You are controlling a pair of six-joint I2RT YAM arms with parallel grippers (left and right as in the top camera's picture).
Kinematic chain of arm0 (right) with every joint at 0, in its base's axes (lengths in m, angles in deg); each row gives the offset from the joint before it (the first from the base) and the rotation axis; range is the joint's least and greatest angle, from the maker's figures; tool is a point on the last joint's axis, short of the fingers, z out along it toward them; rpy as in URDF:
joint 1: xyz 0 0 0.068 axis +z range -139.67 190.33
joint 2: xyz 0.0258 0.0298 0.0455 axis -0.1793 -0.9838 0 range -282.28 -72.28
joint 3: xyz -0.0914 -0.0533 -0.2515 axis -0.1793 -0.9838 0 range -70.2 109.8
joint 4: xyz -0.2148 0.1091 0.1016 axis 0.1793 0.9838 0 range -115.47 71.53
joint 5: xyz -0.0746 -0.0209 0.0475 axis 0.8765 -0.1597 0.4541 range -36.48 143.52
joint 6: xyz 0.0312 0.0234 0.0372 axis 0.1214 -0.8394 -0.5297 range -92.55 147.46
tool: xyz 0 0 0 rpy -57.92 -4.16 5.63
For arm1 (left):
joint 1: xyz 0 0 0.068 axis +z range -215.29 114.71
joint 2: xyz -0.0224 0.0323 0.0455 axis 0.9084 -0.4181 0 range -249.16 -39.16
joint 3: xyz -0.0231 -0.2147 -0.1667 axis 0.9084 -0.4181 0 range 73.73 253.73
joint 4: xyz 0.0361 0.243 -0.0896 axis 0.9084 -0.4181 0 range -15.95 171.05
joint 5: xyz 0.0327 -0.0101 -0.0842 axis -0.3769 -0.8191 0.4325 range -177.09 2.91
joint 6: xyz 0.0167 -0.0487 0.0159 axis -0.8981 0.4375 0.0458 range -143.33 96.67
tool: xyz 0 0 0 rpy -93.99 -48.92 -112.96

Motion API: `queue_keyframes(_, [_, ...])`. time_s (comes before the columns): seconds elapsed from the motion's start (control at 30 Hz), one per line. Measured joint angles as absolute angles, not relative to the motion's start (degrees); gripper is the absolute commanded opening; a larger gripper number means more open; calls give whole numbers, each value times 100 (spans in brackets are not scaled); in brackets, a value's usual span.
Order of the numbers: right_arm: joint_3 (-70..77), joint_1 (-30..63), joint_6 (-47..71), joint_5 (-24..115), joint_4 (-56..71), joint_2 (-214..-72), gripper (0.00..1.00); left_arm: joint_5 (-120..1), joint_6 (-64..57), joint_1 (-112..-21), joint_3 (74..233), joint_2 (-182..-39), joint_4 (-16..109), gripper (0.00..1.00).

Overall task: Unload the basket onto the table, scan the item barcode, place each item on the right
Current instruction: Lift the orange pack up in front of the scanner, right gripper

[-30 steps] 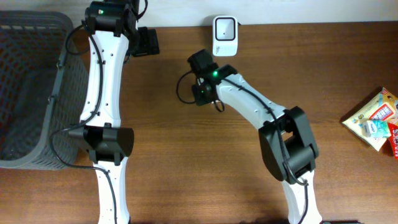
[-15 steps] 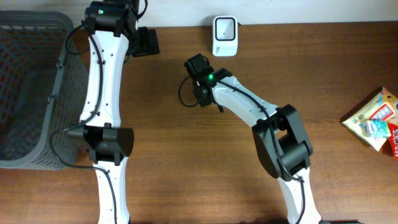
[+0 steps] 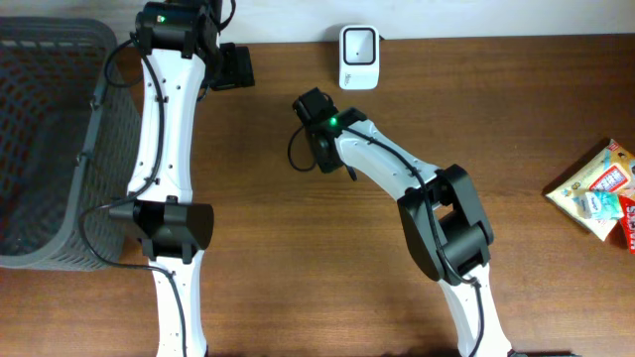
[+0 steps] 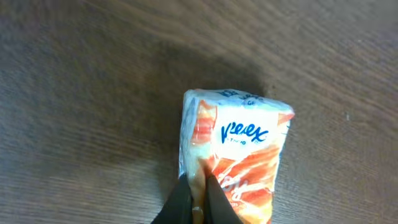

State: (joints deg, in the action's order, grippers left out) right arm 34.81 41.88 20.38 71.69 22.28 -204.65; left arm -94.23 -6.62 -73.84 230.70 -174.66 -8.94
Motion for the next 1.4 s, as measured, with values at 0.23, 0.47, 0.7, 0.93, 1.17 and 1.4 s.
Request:
queue_keyframes(0.23, [5125, 4081, 1785, 7095, 3176, -20564, 4, -9423, -662, -7384, 23070, -17466, -899, 99])
queue_keyframes(0.47, [6178, 3014, 1595, 5021, 2492, -20561, 4, -9423, -662, -7384, 23070, -17466, -896, 99])
queue_keyframes(0.7, [6185, 1869, 688, 3122, 647, -20651, 4, -9423, -662, -7384, 23070, -17466, -894, 99])
queue_keyframes(0.93, [6189, 1993, -272, 2619, -443, -21263, 4, -9425, -662, -7384, 23070, -17466, -899, 99])
queue_keyframes(1.17, [6189, 2044, -1214, 2558, -714, -21597, 4, -9423, -662, -7384, 23070, -17466, -896, 99])
queue_keyframes(1.4, [6189, 1982, -1380, 2411, -756, -21600, 4, -9423, -662, -7384, 23070, -17466, -896, 99])
